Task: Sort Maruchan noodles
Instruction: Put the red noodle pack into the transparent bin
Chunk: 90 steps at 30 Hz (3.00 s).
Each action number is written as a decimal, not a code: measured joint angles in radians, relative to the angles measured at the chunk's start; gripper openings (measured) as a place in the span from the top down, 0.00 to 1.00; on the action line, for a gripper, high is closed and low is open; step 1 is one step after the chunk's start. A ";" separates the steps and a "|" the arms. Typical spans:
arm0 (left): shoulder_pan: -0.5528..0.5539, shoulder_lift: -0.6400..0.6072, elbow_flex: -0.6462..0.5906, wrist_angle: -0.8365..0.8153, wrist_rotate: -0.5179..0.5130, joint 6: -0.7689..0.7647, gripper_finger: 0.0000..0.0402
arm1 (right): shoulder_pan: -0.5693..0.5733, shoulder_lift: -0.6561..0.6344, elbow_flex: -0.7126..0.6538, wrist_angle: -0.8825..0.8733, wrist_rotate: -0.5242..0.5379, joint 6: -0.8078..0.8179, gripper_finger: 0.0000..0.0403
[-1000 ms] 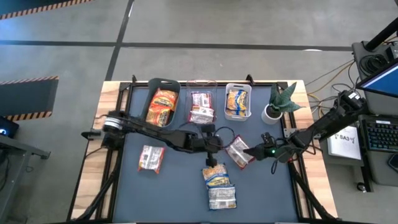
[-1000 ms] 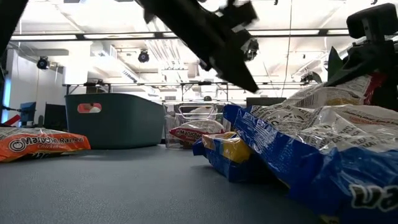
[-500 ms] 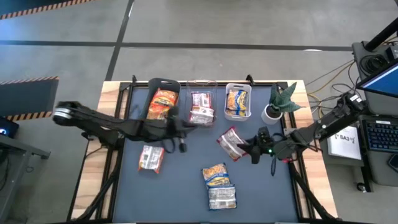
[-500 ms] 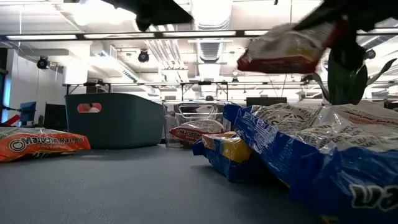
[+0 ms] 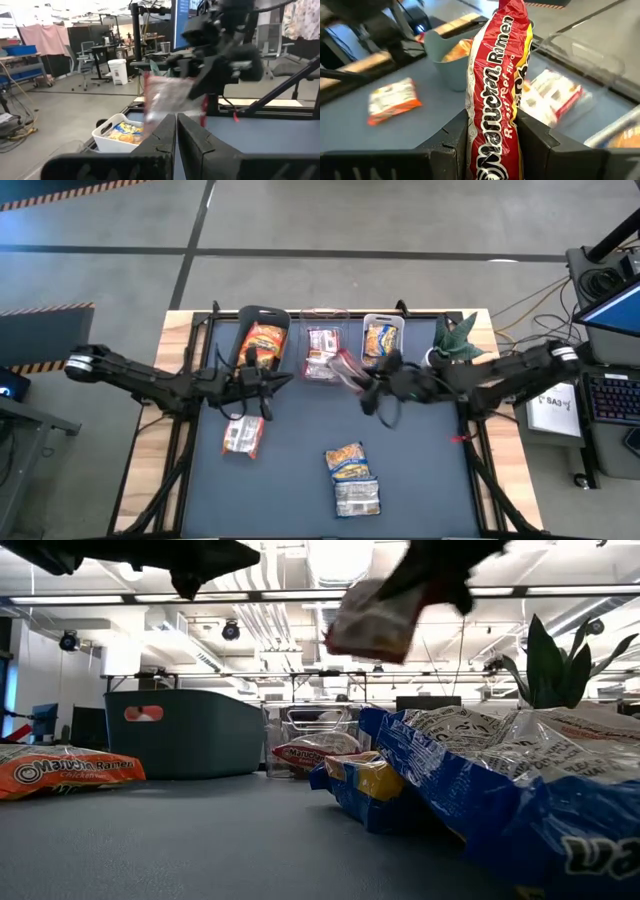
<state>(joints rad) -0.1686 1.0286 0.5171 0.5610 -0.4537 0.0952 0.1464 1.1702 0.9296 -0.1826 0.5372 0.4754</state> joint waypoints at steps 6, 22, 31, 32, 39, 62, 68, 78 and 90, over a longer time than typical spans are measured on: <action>0.000 -0.013 0.011 -0.015 -0.009 0.028 1.00 | -0.167 0.216 0.211 -0.109 -0.013 -0.185 0.71; 0.000 -0.078 0.009 -0.162 -0.060 0.001 1.00 | -0.324 0.730 0.704 -0.487 0.242 -0.056 0.71; 0.000 -0.082 0.005 -0.167 -0.061 -0.003 1.00 | -0.342 0.844 0.842 -0.576 0.279 0.012 0.71; 0.000 -0.082 0.005 -0.168 -0.061 -0.003 1.00 | -0.346 0.852 0.849 -0.576 0.279 0.017 0.71; 0.000 -0.082 0.004 -0.168 -0.061 -0.004 1.00 | -0.359 0.911 0.886 -0.565 0.272 0.051 0.67; 0.000 -0.082 0.004 -0.174 -0.058 -0.009 1.00 | -0.317 0.946 1.048 -0.524 0.125 -0.104 0.49; 0.000 -0.082 0.004 -0.180 -0.058 -0.018 1.00 | -0.336 0.942 1.048 -0.564 -0.009 -0.121 0.77; 0.000 -0.082 0.004 -0.182 -0.058 -0.022 1.00 | -0.515 0.942 1.029 -0.485 -0.315 -0.146 0.98; 0.000 -0.082 0.004 -0.190 -0.059 -0.022 1.00 | -0.552 0.943 0.901 -0.338 -0.416 -0.123 0.98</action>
<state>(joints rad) -0.1686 0.9470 0.5209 0.3712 -0.5125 0.0731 -0.4059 2.1132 1.8310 -0.5211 0.1208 0.3525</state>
